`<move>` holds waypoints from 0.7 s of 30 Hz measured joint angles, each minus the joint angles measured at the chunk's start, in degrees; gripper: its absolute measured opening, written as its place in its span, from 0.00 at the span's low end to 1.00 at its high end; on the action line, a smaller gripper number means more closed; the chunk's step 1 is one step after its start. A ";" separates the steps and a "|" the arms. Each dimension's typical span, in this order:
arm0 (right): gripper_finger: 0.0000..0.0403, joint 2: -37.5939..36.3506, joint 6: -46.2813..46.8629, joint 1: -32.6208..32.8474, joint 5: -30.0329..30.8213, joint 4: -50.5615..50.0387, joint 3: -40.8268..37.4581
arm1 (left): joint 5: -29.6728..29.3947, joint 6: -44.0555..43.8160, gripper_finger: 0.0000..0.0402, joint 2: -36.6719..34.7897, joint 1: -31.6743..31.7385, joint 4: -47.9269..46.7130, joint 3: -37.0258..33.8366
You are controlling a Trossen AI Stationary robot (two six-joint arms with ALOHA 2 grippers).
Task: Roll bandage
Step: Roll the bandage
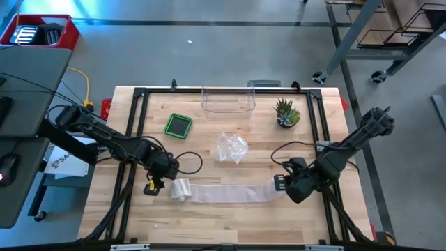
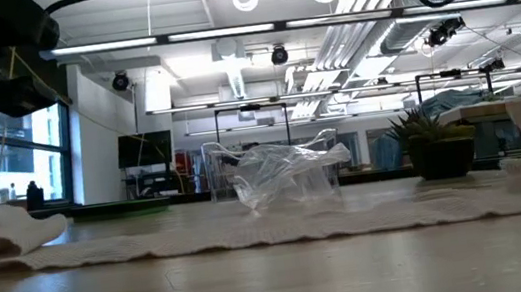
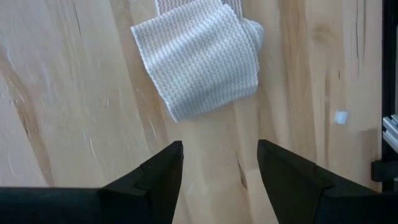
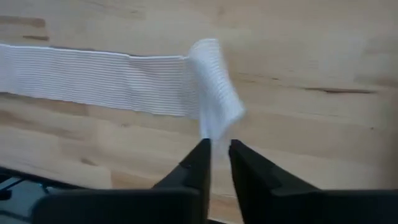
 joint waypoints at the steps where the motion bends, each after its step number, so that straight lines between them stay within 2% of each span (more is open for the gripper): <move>1: 0.15 0.31 0.42 -0.09 -0.43 -0.07 0.00 | -0.02 -0.41 0.50 0.00 0.00 0.02 0.00; 6: 0.33 1.22 1.38 -1.32 -3.33 2.38 0.00 | -0.14 -0.41 0.50 0.00 0.00 0.47 0.00; 11: 0.47 1.51 -0.42 -2.87 -1.05 6.25 0.00 | -2.37 -0.41 0.50 0.00 -0.04 0.34 0.00; 14: 0.49 1.53 -1.93 -4.41 1.48 9.10 -0.02 | -0.74 -2.40 0.50 0.00 -0.06 0.33 0.20; 17: 0.49 1.54 -8.69 -6.61 2.50 17.48 -0.02 | 2.23 -9.08 0.50 -0.02 -1.13 1.65 0.61; 21: 0.50 3.63 -16.07 -11.21 1.04 21.19 0.02 | -0.93 -16.79 0.50 0.00 -5.13 7.72 0.15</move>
